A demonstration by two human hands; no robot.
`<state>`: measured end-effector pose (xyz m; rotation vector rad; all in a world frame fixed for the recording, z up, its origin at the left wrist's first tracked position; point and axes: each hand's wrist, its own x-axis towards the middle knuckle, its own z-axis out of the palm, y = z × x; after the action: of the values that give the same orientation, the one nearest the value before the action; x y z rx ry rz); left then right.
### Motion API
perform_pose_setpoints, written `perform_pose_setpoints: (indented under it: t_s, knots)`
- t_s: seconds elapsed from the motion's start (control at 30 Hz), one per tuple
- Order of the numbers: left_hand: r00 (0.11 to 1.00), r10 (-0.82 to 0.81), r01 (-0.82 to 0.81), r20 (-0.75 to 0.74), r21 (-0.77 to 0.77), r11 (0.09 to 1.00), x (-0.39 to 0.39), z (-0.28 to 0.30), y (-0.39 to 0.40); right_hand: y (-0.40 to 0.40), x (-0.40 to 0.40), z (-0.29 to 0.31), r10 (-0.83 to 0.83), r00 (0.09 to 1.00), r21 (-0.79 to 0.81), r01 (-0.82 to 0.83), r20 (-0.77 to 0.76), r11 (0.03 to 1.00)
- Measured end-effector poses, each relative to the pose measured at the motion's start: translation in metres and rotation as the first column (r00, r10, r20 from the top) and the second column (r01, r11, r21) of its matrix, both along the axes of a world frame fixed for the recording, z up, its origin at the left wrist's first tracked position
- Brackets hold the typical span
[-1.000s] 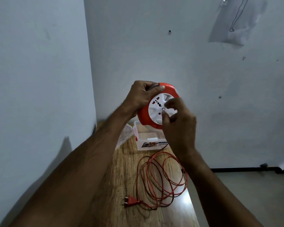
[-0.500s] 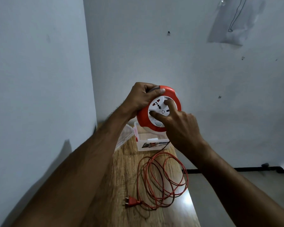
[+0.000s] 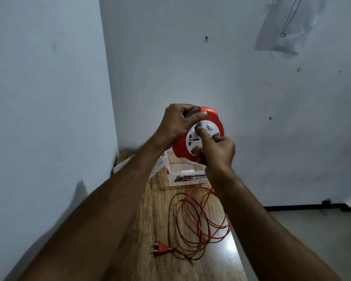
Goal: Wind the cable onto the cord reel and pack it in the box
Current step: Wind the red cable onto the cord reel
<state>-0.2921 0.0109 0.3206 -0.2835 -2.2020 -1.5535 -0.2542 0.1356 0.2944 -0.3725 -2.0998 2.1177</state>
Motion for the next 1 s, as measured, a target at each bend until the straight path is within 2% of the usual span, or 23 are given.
perform_pose_setpoints:
  t_s: [0.03,0.07,0.13,0.2,0.23,0.27,0.33,0.37,0.4,0.43,0.47,0.5,0.53,0.6,0.63,0.7,0.9,0.97,1.0]
  knots:
    - [1.000,-0.003,0.003,-0.007,-0.008,1.000,0.000,-0.001,0.000,-0.002,0.002,0.004,0.033,0.994,-0.200,-0.013,0.099,0.980]
    - [1.000,-0.003,0.003,-0.015,-0.018,1.000,0.000,-0.003,0.001,-0.002,0.003,0.009,0.079,0.979,-0.391,0.001,0.188,0.920]
    - [1.000,-0.002,0.002,-0.023,-0.024,1.000,0.000,-0.005,0.001,-0.003,0.008,0.020,0.183,0.945,-0.669,0.048,0.270,0.742]
    - [1.000,-0.016,0.016,-0.013,0.000,1.000,-0.002,-0.005,0.000,0.000,0.011,0.027,0.255,0.928,-0.784,0.058,0.270,0.618]
    - [1.000,-0.021,0.021,-0.004,0.018,1.000,-0.002,-0.004,-0.002,0.001,0.014,0.030,0.281,0.923,-0.789,0.039,0.264,0.613]
    - [1.000,-0.021,0.021,0.006,0.040,0.999,-0.002,-0.003,-0.004,0.003,0.019,0.031,0.286,0.924,-0.758,0.006,0.253,0.652]
    - [1.000,-0.021,0.020,0.018,0.087,0.996,-0.002,-0.001,-0.009,0.008,0.026,0.031,0.215,0.964,-0.547,-0.098,0.155,0.831]
    - [0.999,-0.021,0.019,0.023,0.098,0.995,-0.001,0.000,-0.011,0.012,0.028,0.027,0.157,0.987,-0.330,-0.142,0.019,0.933]
    - [0.999,-0.022,0.019,0.030,0.101,0.995,-0.001,0.000,-0.013,0.016,0.026,0.021,0.132,0.973,-0.023,-0.138,-0.188,0.990]
    - [0.999,-0.024,0.021,0.037,0.100,0.995,0.000,0.000,-0.014,0.021,0.024,0.016,0.182,0.899,0.319,-0.050,-0.399,0.946]
    - [0.999,-0.030,0.025,0.046,0.101,0.995,0.000,0.000,-0.014,0.026,0.021,0.011,0.308,0.793,0.592,0.082,-0.526,0.802]
    - [0.998,-0.038,0.032,0.055,0.104,0.994,0.000,0.001,-0.014,0.031,0.018,0.006,0.448,0.710,0.762,0.194,-0.544,0.618]
    - [0.997,-0.047,0.040,0.063,0.108,0.993,0.000,0.001,-0.015,0.034,0.016,0.003,0.552,0.679,0.860,0.255,-0.485,0.441]
    - [0.996,-0.057,0.050,0.067,0.104,0.993,-0.001,0.003,-0.015,0.037,0.015,0.000,0.631,0.700,0.941,0.287,-0.333,0.178]
    - [0.996,-0.054,0.047,0.070,0.098,0.994,-0.001,0.004,-0.015,0.038,0.016,0.000,0.641,0.714,0.952,0.290,-0.282,0.097]
    - [0.995,-0.056,0.049,0.079,0.093,0.994,0.000,0.005,-0.016,0.042,0.014,0.001,0.664,0.714,0.953,0.304,-0.223,-0.006]
    - [0.992,-0.094,0.087,0.090,0.073,0.994,0.002,0.006,-0.014,0.041,0.008,0.010,0.698,0.660,0.878,0.469,-0.278,-0.094]
    - [0.993,-0.085,0.081,0.083,0.055,0.995,0.002,0.006,-0.013,0.040,0.002,0.009,0.688,0.657,0.875,0.479,-0.307,-0.067]
    - [0.994,-0.081,0.077,0.079,0.052,0.996,0.001,0.006,-0.012,0.040,-0.001,0.008,0.676,0.657,0.883,0.470,-0.335,-0.019]
